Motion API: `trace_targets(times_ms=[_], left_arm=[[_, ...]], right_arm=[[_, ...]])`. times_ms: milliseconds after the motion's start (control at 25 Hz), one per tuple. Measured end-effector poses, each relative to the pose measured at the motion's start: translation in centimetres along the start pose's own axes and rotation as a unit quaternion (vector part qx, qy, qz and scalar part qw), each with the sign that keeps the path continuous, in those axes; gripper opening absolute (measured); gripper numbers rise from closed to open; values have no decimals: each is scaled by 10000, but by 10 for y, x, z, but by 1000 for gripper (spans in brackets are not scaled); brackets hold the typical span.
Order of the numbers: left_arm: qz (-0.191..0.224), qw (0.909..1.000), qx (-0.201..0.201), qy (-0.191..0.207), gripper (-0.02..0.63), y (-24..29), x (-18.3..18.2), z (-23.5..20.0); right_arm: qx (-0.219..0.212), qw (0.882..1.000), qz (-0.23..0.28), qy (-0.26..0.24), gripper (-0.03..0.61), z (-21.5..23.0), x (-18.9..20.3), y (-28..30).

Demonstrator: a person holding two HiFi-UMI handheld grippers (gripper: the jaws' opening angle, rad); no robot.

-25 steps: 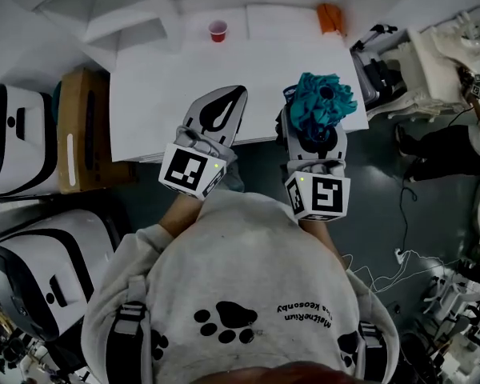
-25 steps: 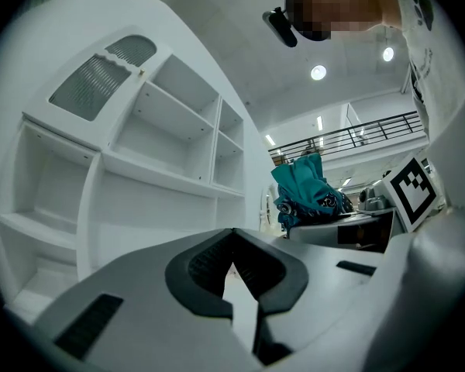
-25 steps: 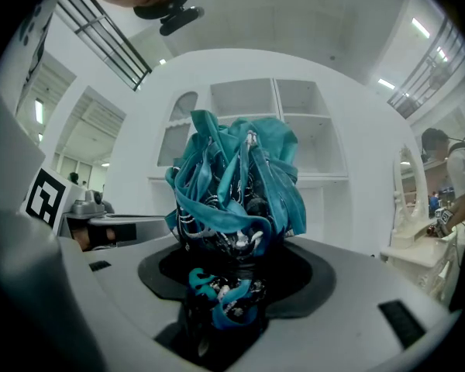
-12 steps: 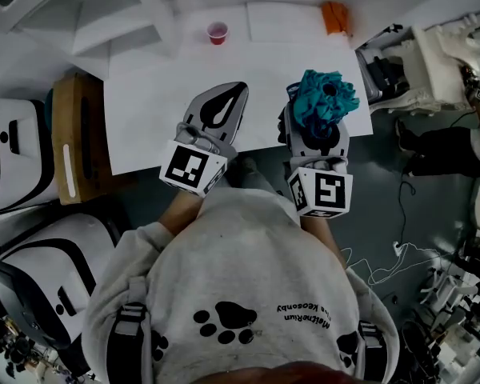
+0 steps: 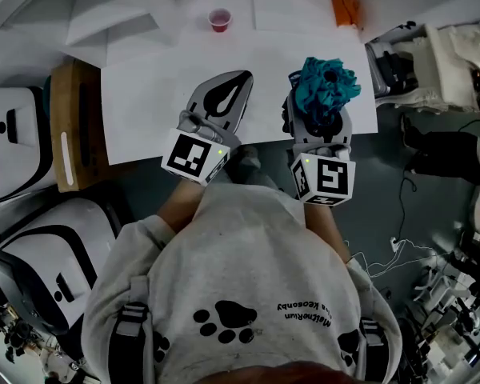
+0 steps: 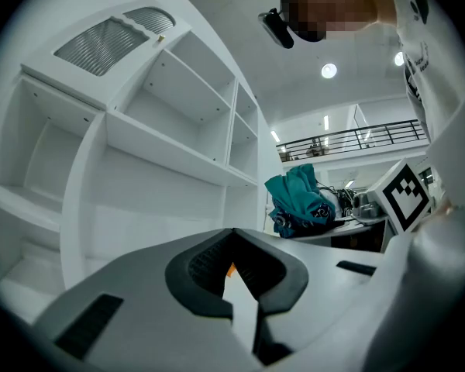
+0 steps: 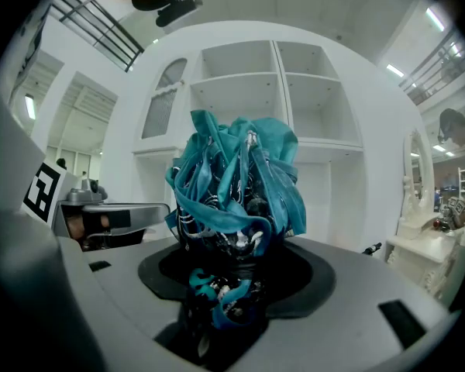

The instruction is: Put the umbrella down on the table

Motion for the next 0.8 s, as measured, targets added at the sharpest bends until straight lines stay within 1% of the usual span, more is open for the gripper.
trace_targets(times_ms=[200,360,680,800], left_arm=[[-25,10000,19,-13,11,9,13,-4],[-109,9999,0,-5,11,27,22,-11],[-188,9998,-23,-52,11,53,45,-19],[-279,9996,-31,-65,11,59,55,-22]], right_arm=[[-100,9999,-112,-85,268,2,14,21],[-160,9995,-252,-95,268,14,23,45],[-254,9975,-644,-155,268,33,55,81],[-267,9961,-823,-191,267,36,68,93]])
Point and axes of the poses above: the fingertips, and each gripper's own axes: y forward along the fingers, z to its right, x out of its underside, the point moved 8 cm from there along -y, backward along the fingers, and after that the axes turned 7 degrees about -z, right-handed, at the moved point
